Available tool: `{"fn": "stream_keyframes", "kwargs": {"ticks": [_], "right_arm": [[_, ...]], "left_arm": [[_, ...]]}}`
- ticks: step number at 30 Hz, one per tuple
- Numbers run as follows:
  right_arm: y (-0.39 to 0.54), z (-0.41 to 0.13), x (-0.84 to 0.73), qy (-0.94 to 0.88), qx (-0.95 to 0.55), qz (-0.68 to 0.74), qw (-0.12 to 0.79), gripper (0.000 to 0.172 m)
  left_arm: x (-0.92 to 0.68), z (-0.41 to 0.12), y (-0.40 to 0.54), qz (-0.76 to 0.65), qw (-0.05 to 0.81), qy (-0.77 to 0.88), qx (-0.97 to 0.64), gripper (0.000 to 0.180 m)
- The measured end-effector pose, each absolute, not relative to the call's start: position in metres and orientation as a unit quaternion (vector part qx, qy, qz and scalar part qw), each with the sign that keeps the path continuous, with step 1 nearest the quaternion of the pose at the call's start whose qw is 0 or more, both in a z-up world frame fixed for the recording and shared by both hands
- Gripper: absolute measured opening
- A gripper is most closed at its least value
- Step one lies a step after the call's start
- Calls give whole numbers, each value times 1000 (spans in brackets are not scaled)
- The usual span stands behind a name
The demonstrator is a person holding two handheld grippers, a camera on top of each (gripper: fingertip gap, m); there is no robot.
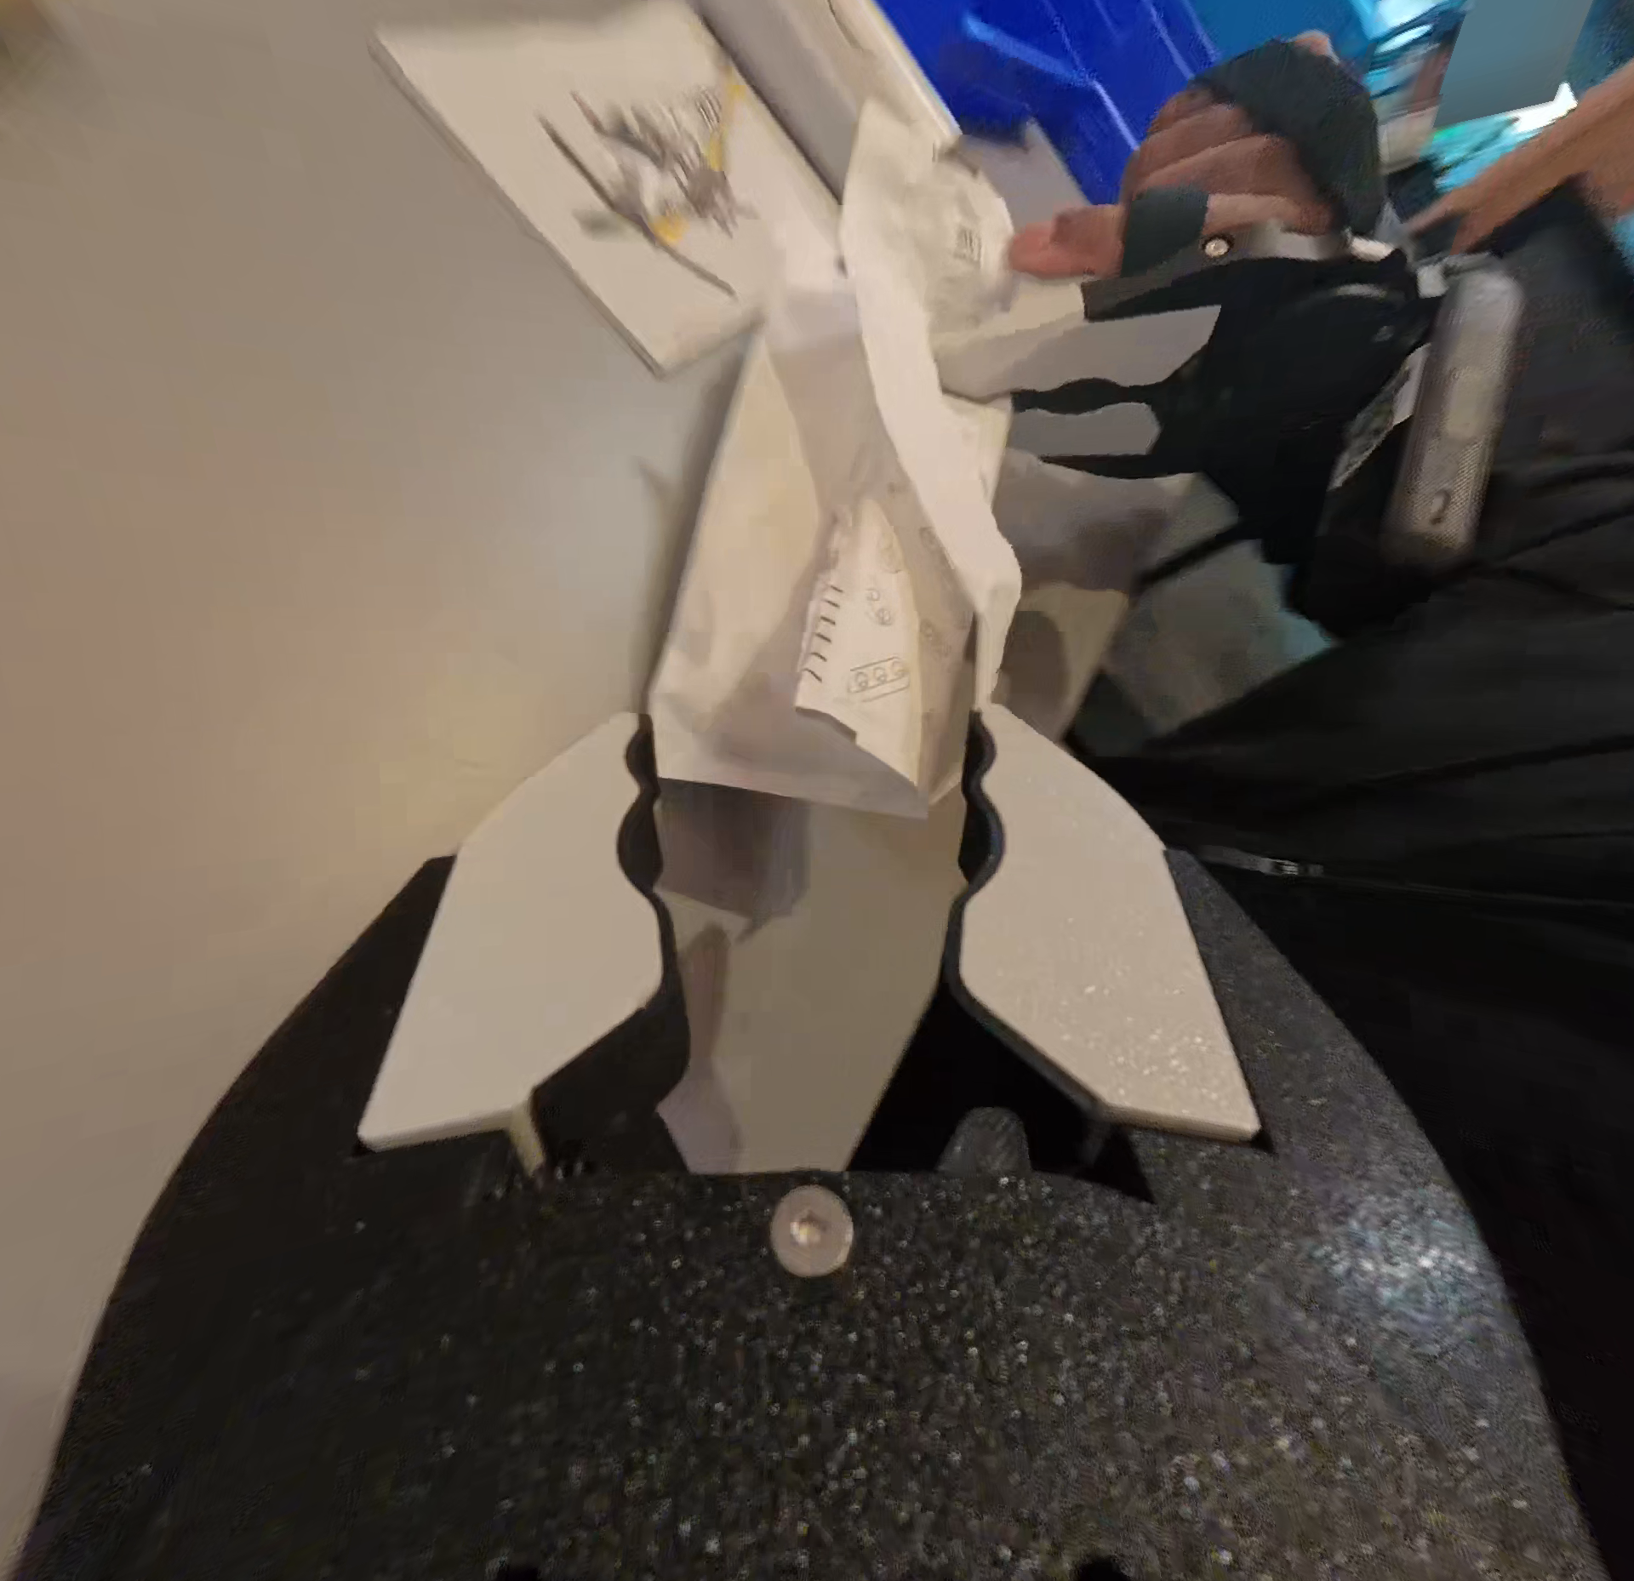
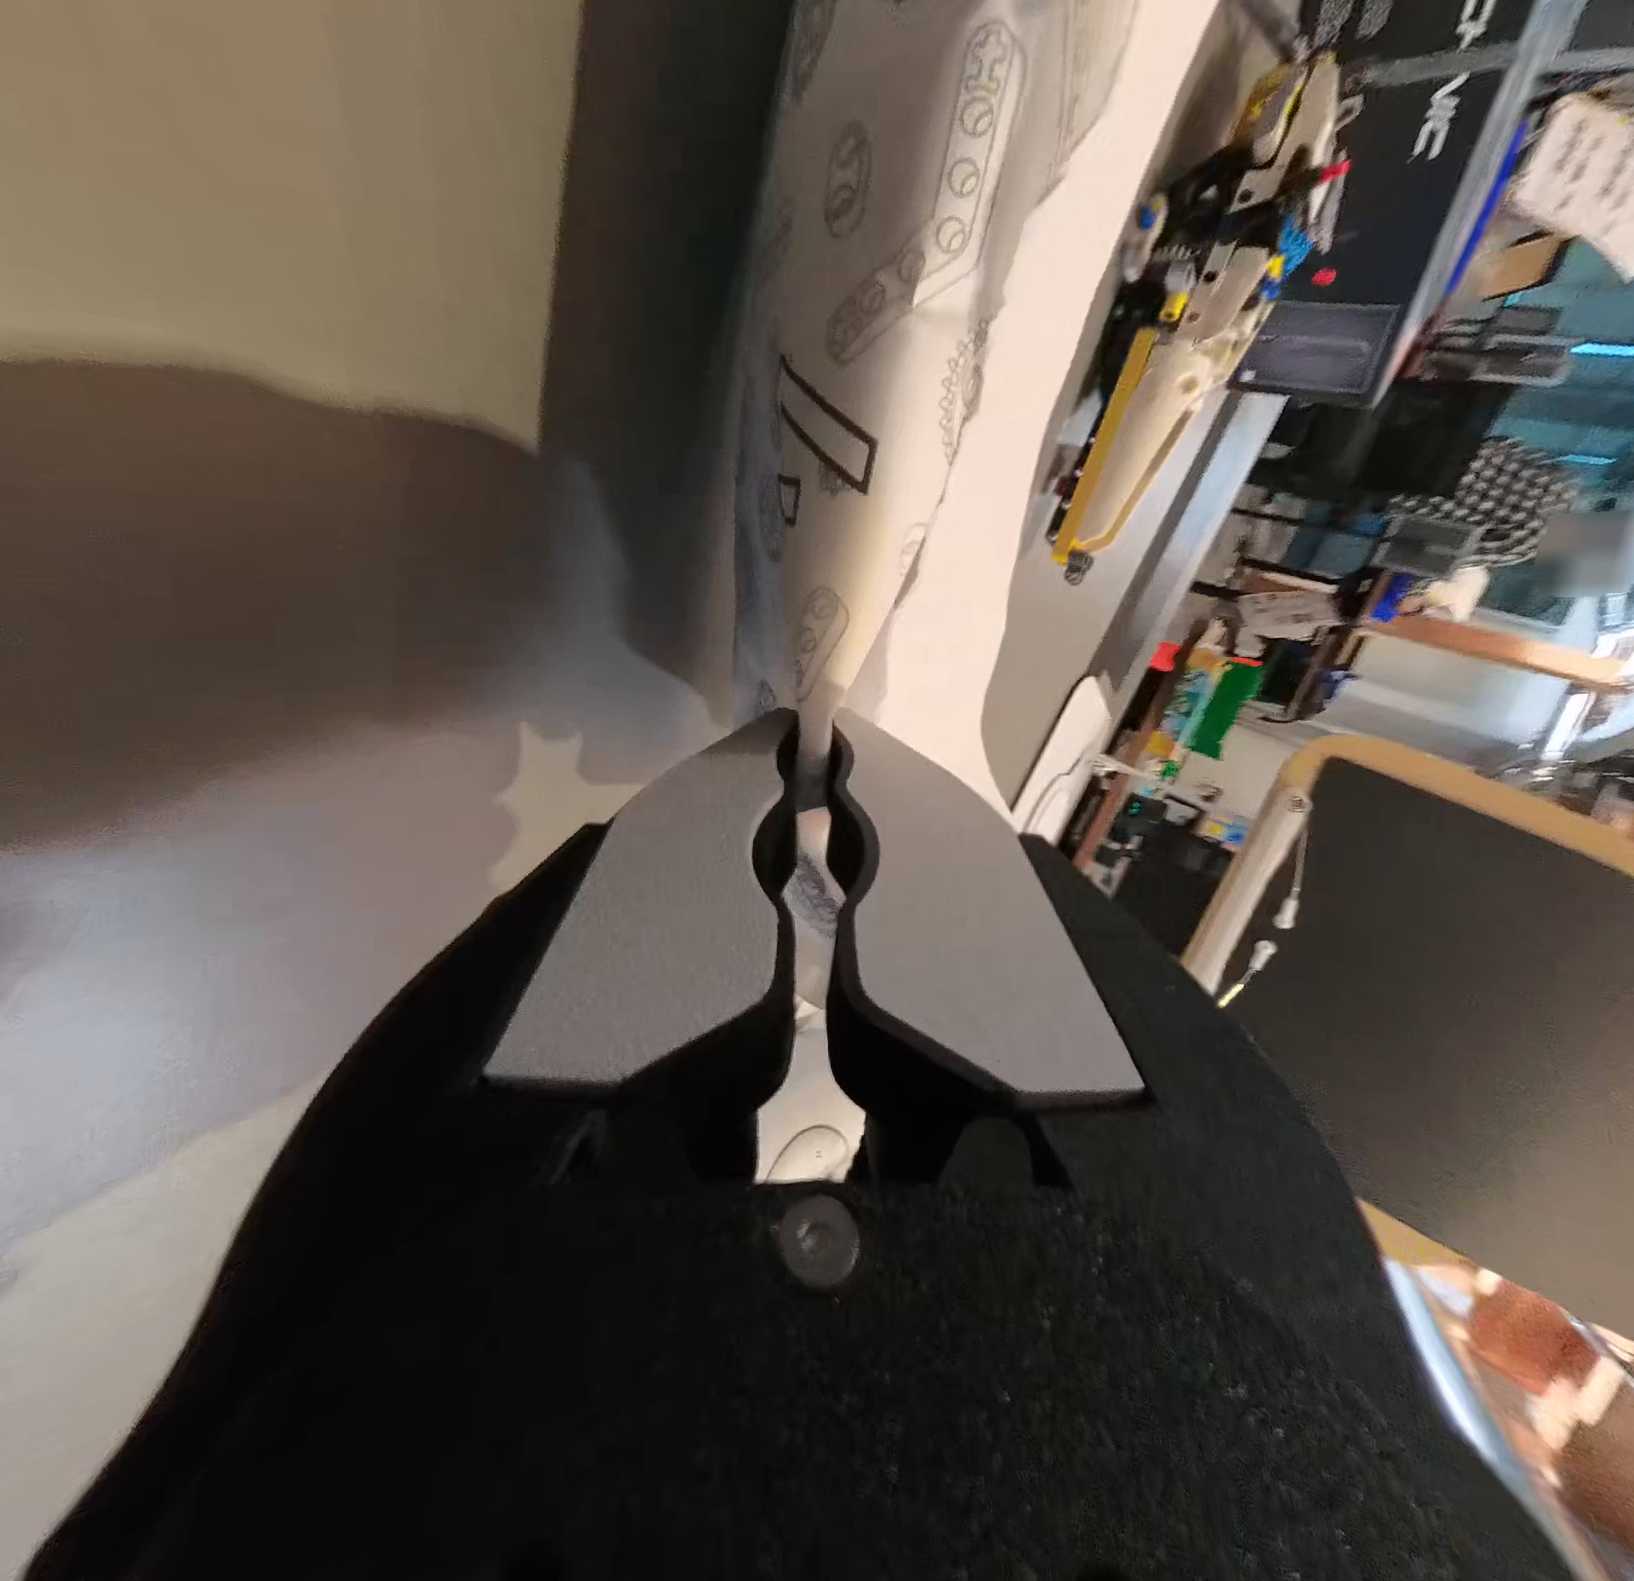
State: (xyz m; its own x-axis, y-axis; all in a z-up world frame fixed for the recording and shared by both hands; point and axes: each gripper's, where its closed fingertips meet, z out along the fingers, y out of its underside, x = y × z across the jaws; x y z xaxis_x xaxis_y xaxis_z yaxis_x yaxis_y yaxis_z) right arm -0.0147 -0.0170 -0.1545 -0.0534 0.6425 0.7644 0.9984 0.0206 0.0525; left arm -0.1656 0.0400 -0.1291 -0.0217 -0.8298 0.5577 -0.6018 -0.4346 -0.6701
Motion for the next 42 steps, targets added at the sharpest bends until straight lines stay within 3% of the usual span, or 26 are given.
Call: {"fn": "stream_keyframes", "kwargs": {"ticks": [5,11,15,18,21,24,27,30,32,35,40,41,42], "right_arm": [[-15,-151,-17,-647,-672,-257,252,1],[-20,-144,-31,-636,-718,-177,218,1],[-28,-137,-40,-632,-731,-126,226,0],[-28,-137,-39,-627,-737,-104,230,1],[-25,-137,-40,-621,-742,-72,244,4],[-25,-127,-44,-608,-748,-34,264,30],[-26,-115,-62,-613,-736,12,285,38],[-24,-121,-80,-631,-728,28,268,39],[-23,-129,-90,-642,-725,38,245,17],[-17,-135,-93,-621,-749,76,218,2],[-14,-139,-95,-605,-757,126,215,4],[-16,-137,-91,-603,-759,124,213,9],[-17,-136,-82,-603,-764,108,204,28]], "left_arm": [[-157,-70,35,-405,323,619,-590,72],[-114,-101,4,-236,382,779,-438,52],[-110,-124,4,-184,366,820,-399,51],[-111,-129,2,-200,329,827,-409,20],[-111,-131,2,-229,306,826,-415,6],[-111,-136,2,-244,281,826,-423,4],[-110,-137,-1,-255,272,826,-423,3],[-107,-134,-7,-279,260,823,-421,3],[-106,-132,-9,-290,252,821,-422,3],[-112,-137,-9,-281,238,832,-416,3],[-114,-143,-6,-307,225,819,-429,3],[-114,-142,-6,-314,225,817,-427,3],[-116,-143,-6,-314,222,820,-424,3]]}}
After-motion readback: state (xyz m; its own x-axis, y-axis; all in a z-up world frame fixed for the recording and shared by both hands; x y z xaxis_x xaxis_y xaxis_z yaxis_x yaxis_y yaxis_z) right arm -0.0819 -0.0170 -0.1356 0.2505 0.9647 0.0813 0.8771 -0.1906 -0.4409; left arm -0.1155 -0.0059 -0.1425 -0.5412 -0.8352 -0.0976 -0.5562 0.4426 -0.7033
